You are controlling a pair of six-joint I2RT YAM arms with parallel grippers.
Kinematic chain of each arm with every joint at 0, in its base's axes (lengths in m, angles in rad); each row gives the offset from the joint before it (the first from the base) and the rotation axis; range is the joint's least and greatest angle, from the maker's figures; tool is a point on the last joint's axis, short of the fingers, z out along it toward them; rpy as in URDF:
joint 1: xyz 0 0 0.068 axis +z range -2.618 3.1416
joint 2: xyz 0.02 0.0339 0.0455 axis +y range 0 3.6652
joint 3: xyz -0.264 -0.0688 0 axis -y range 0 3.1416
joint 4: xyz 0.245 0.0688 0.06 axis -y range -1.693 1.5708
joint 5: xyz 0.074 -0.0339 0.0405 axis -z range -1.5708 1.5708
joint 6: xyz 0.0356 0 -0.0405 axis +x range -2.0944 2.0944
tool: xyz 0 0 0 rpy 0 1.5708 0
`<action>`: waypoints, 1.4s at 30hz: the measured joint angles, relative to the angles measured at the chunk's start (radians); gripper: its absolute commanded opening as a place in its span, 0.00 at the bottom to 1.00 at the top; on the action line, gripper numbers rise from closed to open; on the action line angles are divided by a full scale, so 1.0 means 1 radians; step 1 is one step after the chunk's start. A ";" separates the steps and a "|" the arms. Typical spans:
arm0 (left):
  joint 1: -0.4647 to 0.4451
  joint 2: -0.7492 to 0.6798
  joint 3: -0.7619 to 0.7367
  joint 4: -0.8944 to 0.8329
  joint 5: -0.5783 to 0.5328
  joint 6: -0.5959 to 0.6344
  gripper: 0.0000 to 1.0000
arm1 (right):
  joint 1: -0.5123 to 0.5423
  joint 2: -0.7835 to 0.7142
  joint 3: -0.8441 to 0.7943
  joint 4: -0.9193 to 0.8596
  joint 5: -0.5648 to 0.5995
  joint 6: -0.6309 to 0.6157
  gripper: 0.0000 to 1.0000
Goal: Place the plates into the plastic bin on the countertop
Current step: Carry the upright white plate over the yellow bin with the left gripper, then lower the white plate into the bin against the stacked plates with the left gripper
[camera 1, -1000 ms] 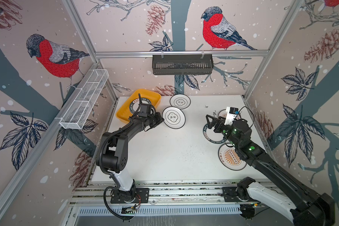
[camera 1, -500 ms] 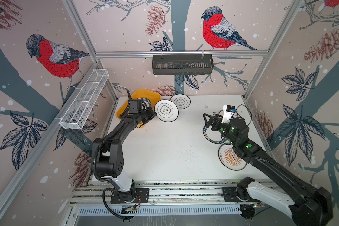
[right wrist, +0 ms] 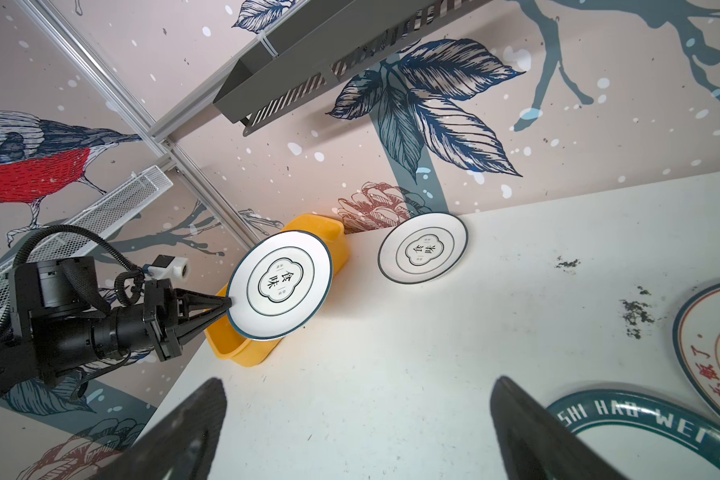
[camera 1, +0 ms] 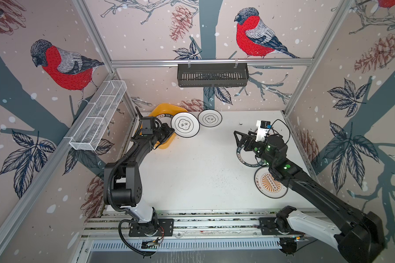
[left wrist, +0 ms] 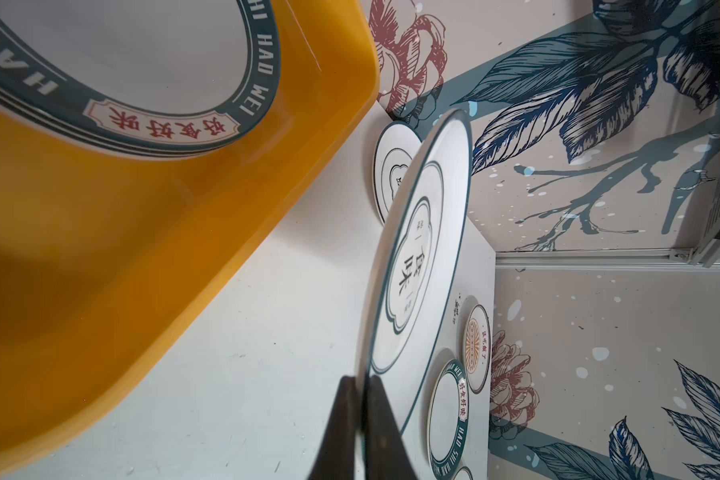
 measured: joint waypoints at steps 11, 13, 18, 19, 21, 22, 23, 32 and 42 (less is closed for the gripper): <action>0.111 -0.011 -0.017 0.079 0.056 -0.019 0.00 | 0.026 0.034 0.032 -0.002 0.033 0.002 1.00; 0.133 -0.018 -0.027 0.092 0.060 -0.030 0.00 | 0.030 0.038 0.033 -0.002 0.040 0.002 1.00; 0.185 -0.020 -0.046 0.121 0.076 -0.053 0.00 | 0.034 0.047 0.045 -0.003 0.051 0.002 1.00; 0.197 -0.018 -0.051 0.128 0.082 -0.056 0.00 | 0.034 0.049 0.048 -0.003 0.051 0.002 1.00; 0.219 -0.012 -0.060 0.146 0.091 -0.063 0.00 | 0.036 0.053 0.050 -0.003 0.055 0.001 1.00; 0.231 -0.008 -0.063 0.152 0.097 -0.070 0.00 | 0.036 0.055 0.050 -0.003 0.055 0.001 1.00; 0.242 -0.004 -0.066 0.159 0.104 -0.080 0.00 | 0.037 0.058 0.051 -0.003 0.055 -0.001 1.00; 0.295 0.036 -0.073 0.200 0.113 -0.102 0.00 | 0.039 0.115 0.080 -0.001 0.039 -0.001 1.00; 0.299 0.137 -0.009 0.200 0.105 -0.114 0.00 | 0.040 0.174 0.116 0.015 -0.010 -0.003 1.00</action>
